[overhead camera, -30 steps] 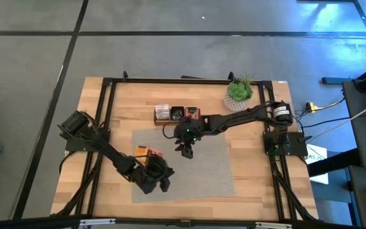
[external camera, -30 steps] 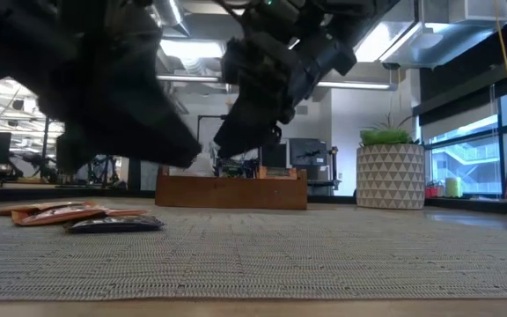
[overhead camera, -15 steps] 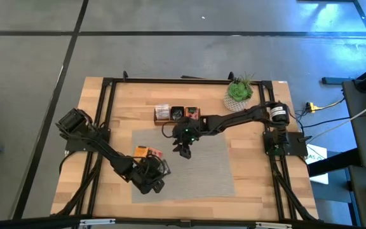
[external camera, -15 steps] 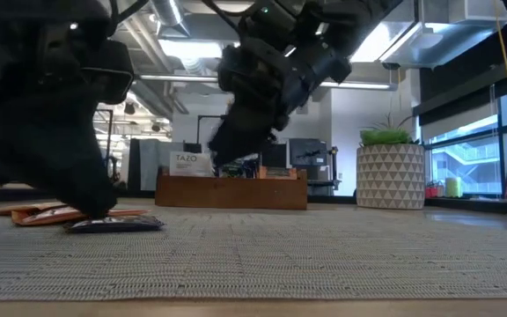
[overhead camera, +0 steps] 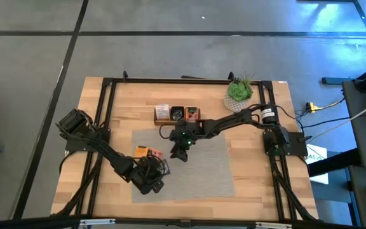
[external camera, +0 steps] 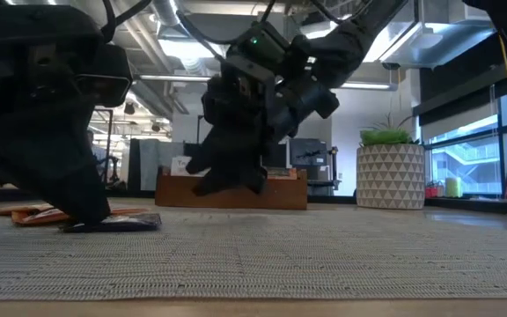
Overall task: Pick & Place Tea
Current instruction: Put the blue tea bag into the middle section of the wooden organizer
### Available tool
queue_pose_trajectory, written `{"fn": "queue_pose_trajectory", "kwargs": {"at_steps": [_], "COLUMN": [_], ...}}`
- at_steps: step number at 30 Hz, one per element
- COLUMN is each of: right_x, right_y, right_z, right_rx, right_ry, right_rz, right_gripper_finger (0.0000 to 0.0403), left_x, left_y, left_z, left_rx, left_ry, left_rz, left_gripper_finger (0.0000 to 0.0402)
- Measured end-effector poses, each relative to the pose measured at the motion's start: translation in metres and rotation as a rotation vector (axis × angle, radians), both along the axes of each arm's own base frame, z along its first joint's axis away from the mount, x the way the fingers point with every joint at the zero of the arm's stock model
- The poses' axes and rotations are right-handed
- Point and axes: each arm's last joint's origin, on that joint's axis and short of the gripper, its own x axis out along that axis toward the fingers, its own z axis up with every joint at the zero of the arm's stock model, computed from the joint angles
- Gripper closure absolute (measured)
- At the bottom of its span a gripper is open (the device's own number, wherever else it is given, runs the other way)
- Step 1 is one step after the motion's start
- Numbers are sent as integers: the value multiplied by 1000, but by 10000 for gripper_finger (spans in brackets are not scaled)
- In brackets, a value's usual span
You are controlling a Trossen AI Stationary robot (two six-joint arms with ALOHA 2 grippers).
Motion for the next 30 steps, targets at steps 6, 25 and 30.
{"fn": "queue_pose_trajectory", "kwargs": {"at_steps": [6,25,30], "right_x": [4,19,37], "right_y": [11,25,29], "right_z": [6,-17,-21], "right_rx": [23,110,132], "right_ry": [-66,34,77], "right_rz": [34,-56,-24], "right_gripper_finger": [226,226,226], "left_x": [0,-1,0], "left_y": [0,1,1], "left_z": [-1,-3,-3], "left_rx": [58,175,168], "left_ry": [16,45,47], "left_rz": [-71,-230,-235], "left_gripper_finger": [329,329,329]}}
